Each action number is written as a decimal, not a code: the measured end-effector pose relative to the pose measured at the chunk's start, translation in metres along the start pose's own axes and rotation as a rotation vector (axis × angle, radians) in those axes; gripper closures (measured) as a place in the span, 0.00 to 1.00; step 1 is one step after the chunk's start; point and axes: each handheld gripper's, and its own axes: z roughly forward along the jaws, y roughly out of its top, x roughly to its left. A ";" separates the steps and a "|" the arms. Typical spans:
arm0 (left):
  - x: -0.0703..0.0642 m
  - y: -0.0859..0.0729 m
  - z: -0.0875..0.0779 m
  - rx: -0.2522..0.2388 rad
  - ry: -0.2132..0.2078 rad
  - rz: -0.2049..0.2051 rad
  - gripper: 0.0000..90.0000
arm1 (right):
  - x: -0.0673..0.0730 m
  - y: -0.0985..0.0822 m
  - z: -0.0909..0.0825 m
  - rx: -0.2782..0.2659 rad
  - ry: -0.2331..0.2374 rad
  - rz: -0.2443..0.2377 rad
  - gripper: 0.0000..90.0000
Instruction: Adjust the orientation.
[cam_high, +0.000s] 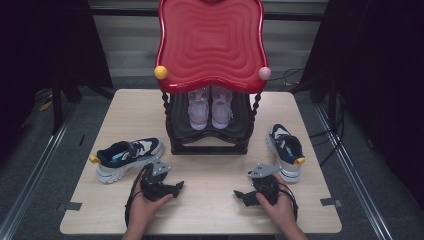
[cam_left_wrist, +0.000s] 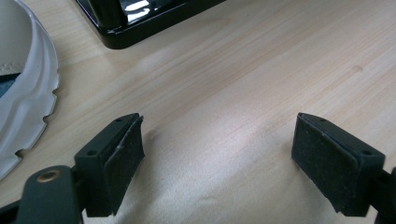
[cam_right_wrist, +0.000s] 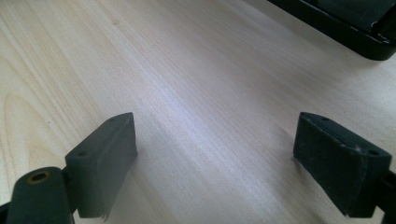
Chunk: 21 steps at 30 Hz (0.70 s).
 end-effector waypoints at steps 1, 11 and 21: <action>0.000 0.000 -0.001 0.007 -0.003 0.000 0.19 | 0.000 0.000 0.000 0.000 0.000 0.000 0.14; 0.011 0.004 -0.015 0.045 -0.034 0.000 0.22 | 0.000 0.000 0.000 0.000 0.001 0.000 0.14; 0.020 0.020 -0.029 0.070 -0.042 0.029 0.23 | 0.000 0.000 0.000 -0.001 0.003 0.001 0.14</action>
